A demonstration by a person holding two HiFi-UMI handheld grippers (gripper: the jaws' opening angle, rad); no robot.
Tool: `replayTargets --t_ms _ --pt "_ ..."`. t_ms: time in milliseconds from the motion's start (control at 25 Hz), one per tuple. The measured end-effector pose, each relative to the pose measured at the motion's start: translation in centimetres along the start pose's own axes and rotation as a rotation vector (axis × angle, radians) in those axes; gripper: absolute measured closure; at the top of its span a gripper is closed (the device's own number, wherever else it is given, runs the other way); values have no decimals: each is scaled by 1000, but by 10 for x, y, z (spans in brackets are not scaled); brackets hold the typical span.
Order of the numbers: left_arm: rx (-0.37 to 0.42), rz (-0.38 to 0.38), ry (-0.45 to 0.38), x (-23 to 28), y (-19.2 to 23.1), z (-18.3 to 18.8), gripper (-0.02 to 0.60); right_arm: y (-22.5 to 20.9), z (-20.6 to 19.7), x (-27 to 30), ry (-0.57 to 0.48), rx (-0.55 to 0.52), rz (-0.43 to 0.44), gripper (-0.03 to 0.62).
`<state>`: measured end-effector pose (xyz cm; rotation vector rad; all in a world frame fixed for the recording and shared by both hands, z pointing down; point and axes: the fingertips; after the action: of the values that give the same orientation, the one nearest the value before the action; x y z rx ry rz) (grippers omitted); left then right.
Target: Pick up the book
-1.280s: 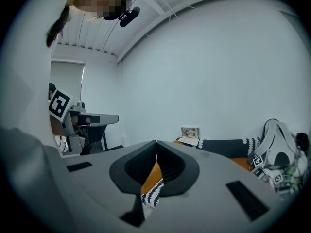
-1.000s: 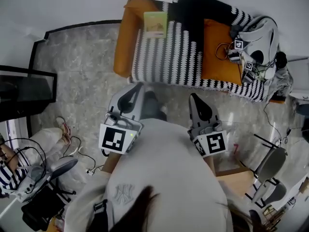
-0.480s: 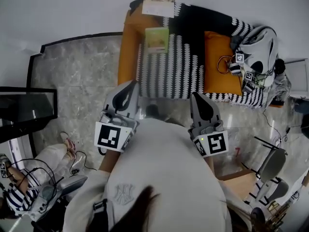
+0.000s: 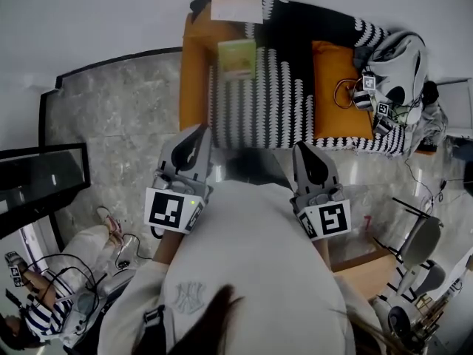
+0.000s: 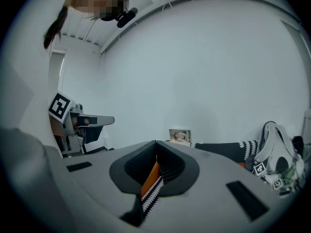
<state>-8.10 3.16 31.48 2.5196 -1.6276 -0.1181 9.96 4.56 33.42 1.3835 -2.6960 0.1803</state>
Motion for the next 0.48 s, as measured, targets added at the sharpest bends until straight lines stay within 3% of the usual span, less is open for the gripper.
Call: replayTargets --t_ms 240,480 --pt "-10 19 13 25 12 -4 572 -16 -8 21 60 -3 32 576" --pt "-10 72 7 68 28 -3 572 -48 -1 67 50 3 93 576"
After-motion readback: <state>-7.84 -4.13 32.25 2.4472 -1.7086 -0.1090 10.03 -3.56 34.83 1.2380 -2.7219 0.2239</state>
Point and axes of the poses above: the fingertips, and each gripper's own axes: x forward along the fingers, y to its left, z out of its top, and after that the axes turned 8 degrees about -y, right-handed
